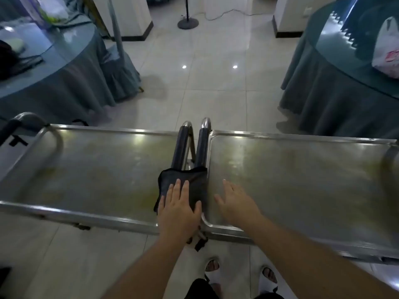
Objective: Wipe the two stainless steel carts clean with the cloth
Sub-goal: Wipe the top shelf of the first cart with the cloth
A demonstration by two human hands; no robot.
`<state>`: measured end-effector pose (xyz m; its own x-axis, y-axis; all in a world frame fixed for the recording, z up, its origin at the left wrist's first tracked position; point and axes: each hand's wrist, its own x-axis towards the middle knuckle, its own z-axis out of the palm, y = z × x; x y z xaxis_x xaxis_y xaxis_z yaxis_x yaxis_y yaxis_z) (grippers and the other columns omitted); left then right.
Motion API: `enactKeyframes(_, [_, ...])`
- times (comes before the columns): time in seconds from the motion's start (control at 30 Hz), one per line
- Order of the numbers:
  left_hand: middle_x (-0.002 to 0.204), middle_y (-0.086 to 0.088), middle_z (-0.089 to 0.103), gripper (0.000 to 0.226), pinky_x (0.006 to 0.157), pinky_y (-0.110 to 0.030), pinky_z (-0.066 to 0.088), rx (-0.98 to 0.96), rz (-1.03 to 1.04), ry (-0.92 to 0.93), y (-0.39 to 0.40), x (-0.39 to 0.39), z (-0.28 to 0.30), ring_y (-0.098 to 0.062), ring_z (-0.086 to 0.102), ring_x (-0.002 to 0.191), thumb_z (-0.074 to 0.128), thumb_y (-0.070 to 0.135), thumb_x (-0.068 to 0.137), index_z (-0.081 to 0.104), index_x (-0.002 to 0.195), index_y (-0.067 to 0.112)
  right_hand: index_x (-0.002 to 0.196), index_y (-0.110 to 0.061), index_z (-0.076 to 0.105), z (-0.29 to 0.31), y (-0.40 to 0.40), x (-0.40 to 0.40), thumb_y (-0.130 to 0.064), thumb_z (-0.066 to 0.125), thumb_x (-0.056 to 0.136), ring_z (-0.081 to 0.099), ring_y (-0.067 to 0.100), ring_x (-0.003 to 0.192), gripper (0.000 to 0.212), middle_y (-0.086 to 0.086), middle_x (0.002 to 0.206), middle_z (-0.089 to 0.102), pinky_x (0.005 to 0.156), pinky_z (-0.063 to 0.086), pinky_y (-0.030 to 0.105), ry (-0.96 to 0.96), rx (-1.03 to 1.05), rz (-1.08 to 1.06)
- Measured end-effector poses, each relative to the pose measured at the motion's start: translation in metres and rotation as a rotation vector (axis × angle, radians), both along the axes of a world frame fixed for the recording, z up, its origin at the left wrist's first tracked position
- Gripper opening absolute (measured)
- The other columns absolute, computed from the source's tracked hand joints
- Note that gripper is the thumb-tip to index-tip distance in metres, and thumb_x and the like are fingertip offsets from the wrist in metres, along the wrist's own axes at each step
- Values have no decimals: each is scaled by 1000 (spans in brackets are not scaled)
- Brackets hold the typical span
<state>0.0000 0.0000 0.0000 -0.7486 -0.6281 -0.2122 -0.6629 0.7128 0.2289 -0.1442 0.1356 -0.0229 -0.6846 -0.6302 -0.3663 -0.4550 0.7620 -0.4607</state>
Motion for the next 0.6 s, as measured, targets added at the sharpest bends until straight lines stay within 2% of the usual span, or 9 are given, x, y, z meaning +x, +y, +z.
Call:
enactKeyframes(0.07, [178, 4, 0, 79, 132, -44, 8, 4, 18, 2, -12, 8, -2, -17, -2, 163, 32, 65, 103, 4, 169, 31, 155, -15, 36, 0, -23, 6, -57, 41, 101, 40, 31, 142, 69, 11, 155, 45, 114, 37, 44, -98, -72, -73])
enactKeyframes(0.13, [178, 4, 2, 79, 131, -45, 9, -20, 23, 23, -21, 16, -6, -17, 0, 163, 33, 64, 103, 6, 169, 31, 142, -19, 48, 4, -46, 11, -52, 49, 99, 54, 28, 124, 54, 9, 139, 57, 100, 45, 38, -207, -125, -139])
enactKeyframes(0.2, [177, 3, 5, 78, 131, -45, 11, -17, 29, 30, -25, 22, -7, -18, 4, 163, 34, 62, 103, 8, 169, 30, 137, -21, 51, 3, -65, 16, -49, 55, 98, 56, 19, 104, 48, 6, 130, 62, 85, 43, 31, -284, -136, -207])
enactKeyframes(0.23, [177, 3, 7, 77, 131, -44, 11, -7, 34, 36, -27, 25, -8, -19, 6, 162, 35, 61, 104, 9, 169, 30, 137, -19, 51, 2, -71, 18, -48, 57, 98, 53, 18, 98, 49, 6, 129, 62, 82, 41, 30, -313, -131, -241])
enactKeyframes(0.3, [177, 3, 11, 75, 130, -44, 15, 22, 52, 75, -30, 29, -10, -19, 10, 162, 37, 58, 105, 11, 169, 28, 136, -14, 50, 2, -79, 18, -45, 60, 98, 55, 21, 98, 50, 9, 129, 62, 82, 45, 32, -352, -98, -296])
enactKeyframes(0.37, [176, 2, 15, 73, 130, -43, 18, 54, 73, 105, -31, 30, -10, -19, 14, 161, 39, 55, 106, 15, 169, 27, 132, -9, 51, 1, -83, 16, -45, 63, 98, 61, 28, 109, 51, 12, 128, 62, 89, 51, 37, -331, -49, -336])
enactKeyframes(0.43, [175, 2, 17, 71, 129, -43, 19, 73, 79, 123, -31, 30, -10, -18, 15, 161, 40, 53, 107, 18, 168, 27, 127, -7, 55, 4, -85, 14, -45, 66, 96, 63, 32, 111, 50, 13, 122, 64, 94, 54, 41, -321, -16, -359])
enactKeyframes(0.6, [175, 2, 19, 68, 127, -41, 19, 116, 57, 126, -38, 28, -7, -18, 17, 160, 41, 51, 108, 22, 168, 26, 110, -3, 69, 17, -85, 11, -21, 69, 95, 69, 34, 102, 23, 17, 111, 73, 95, 57, 51, -557, -215, -487])
